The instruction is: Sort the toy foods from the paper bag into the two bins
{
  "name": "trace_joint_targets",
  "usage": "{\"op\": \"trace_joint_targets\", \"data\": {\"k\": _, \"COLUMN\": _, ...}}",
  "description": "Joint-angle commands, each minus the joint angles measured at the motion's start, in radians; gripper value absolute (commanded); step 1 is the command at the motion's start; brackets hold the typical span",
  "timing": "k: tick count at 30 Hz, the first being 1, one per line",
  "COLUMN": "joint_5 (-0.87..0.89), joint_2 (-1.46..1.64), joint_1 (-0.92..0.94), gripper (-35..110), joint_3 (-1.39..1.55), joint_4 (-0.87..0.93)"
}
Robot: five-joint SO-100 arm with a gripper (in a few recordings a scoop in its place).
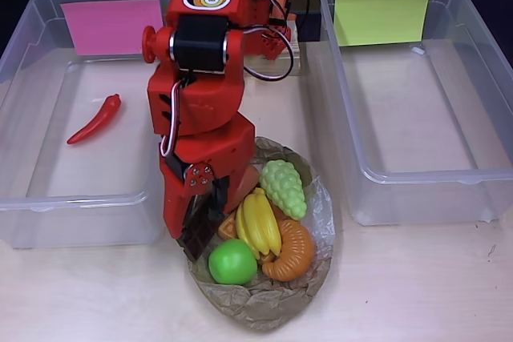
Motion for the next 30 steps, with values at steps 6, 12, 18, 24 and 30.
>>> {"op": "trace_joint_targets", "data": {"k": 6, "joint_5": 0.009, "joint_2": -0.092, "joint_1": 0.025, "gripper": 24, "joint_3": -0.124, "joint_4": 0.048}}
{"op": "trace_joint_targets", "data": {"k": 12, "joint_5": 0.002, "joint_2": -0.164, "joint_1": 0.046, "gripper": 24, "joint_3": -0.198, "joint_4": 0.086}}
{"op": "trace_joint_targets", "data": {"k": 18, "joint_5": -0.018, "joint_2": -0.219, "joint_1": 0.069, "gripper": 24, "joint_3": -0.279, "joint_4": 0.132}}
{"op": "trace_joint_targets", "data": {"k": 24, "joint_5": -0.040, "joint_2": -0.275, "joint_1": 0.092, "gripper": 23, "joint_3": -0.347, "joint_4": 0.178}}
{"op": "trace_joint_targets", "data": {"k": 30, "joint_5": -0.031, "joint_2": -0.293, "joint_1": 0.098, "gripper": 20, "joint_3": -0.347, "joint_4": 0.212}}
